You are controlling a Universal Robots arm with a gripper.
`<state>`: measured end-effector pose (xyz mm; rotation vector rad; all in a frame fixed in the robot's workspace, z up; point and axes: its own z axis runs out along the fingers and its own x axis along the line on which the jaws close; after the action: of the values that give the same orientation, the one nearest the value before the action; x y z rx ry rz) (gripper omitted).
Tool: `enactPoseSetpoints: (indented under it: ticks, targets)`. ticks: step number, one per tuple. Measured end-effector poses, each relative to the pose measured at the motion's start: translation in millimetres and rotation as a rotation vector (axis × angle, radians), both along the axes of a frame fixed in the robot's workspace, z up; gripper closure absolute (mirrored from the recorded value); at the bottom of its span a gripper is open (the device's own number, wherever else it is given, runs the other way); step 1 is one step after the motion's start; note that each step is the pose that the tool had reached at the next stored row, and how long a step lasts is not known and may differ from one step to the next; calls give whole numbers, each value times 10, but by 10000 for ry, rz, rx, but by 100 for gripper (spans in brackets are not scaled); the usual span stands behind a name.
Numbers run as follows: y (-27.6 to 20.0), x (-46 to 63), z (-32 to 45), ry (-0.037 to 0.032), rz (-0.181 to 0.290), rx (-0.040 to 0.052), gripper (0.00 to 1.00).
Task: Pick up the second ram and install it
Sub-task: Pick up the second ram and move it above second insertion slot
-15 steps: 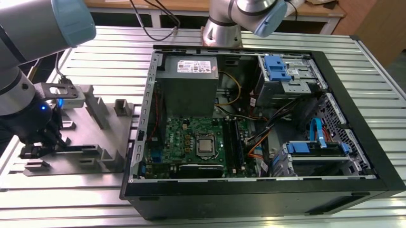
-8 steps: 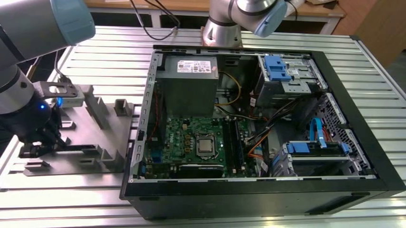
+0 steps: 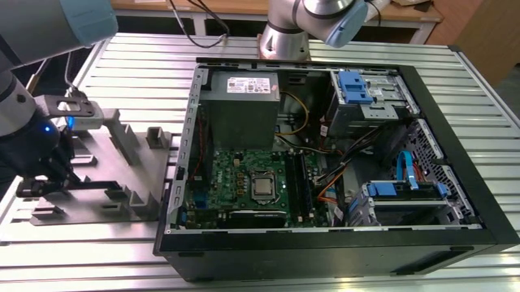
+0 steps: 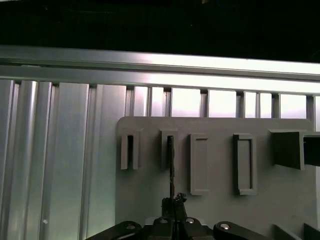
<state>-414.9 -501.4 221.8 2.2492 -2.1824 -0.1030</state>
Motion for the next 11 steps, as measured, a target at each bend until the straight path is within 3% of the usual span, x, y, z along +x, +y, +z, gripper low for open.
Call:
enactPoseSetpoints:
  ticks: [11]
  targets:
    - [0, 0, 283, -1, 0, 10, 92]
